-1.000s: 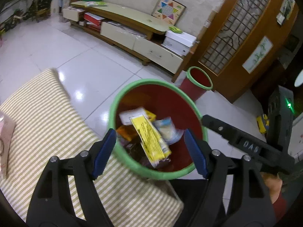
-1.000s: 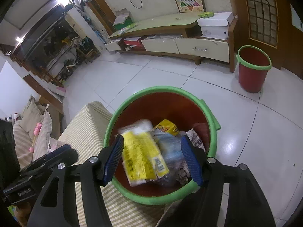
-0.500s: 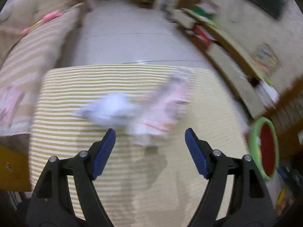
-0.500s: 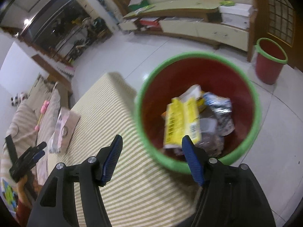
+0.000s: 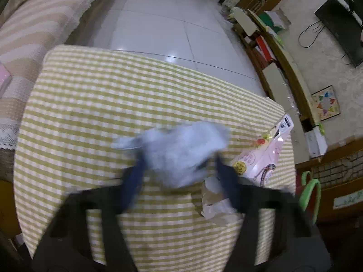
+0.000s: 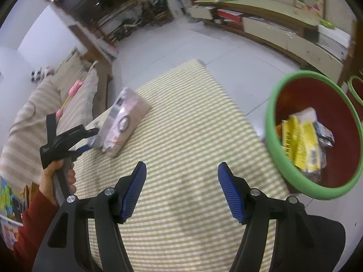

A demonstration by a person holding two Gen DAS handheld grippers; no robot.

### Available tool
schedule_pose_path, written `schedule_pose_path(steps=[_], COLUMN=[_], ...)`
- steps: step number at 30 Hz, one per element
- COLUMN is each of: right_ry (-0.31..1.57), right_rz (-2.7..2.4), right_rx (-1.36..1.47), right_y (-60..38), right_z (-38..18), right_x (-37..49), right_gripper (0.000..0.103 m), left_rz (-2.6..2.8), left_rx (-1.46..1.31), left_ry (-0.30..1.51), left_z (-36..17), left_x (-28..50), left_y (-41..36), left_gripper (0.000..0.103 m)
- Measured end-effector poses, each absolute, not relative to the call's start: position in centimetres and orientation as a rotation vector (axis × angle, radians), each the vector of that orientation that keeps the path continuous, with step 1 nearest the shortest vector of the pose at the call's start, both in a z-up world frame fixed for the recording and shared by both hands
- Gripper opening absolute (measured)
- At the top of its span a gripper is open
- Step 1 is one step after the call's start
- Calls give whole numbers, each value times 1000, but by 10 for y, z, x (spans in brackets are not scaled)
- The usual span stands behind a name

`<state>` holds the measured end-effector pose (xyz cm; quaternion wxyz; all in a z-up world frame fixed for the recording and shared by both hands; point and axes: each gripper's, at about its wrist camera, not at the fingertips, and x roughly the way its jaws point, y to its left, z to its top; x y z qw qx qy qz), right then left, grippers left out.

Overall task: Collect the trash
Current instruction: 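Grasp the crumpled silver foil with the left gripper while the right grasps the pink snack bag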

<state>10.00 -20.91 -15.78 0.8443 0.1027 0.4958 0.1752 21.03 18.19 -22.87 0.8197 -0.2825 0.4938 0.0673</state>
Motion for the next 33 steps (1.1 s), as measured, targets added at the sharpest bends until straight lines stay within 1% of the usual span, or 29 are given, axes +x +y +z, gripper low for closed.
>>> schedule_pose_path(steps=[3,6,7,8,9,13,16,18,24,33], right_ry=[1048,1055,1060,1064,1067,1122,1129,1119,1161,1260], right_rz=[406,447,463,475,484,526,519,487,372,335], right_rx=[173,139,137,138,140,169,176,162,170,218], right_y=[-183,-153,-140,-131,-122,-85,-61,-48,-25,-15], right_z=[-156,-158,-160,-162,-165,-181,-188,-192,-210,-233], right_x=[109,126,134,142,147,174,190,198,223,245], right_gripper=[64,64,66,70,71,71,72,81,87,87], left_rz=[128,135,136,134,132,139,162,167,160,174], left_rx=[-617,-590,-588,-585,-583,-570,-548,-546,-508,-525], left_ry=[1021,987,979,974,974,965,955,958,937,877], left_z=[-229,-223,-220,-218,-217,-208,-201,-199,-188,-175], left_x=[194,163,153,138,128,87,53,44,31,18], left_y=[188,187,186,184,183,170,165,162,158,168], left_gripper=[39,39,39,39,39,39,40,40,41,41])
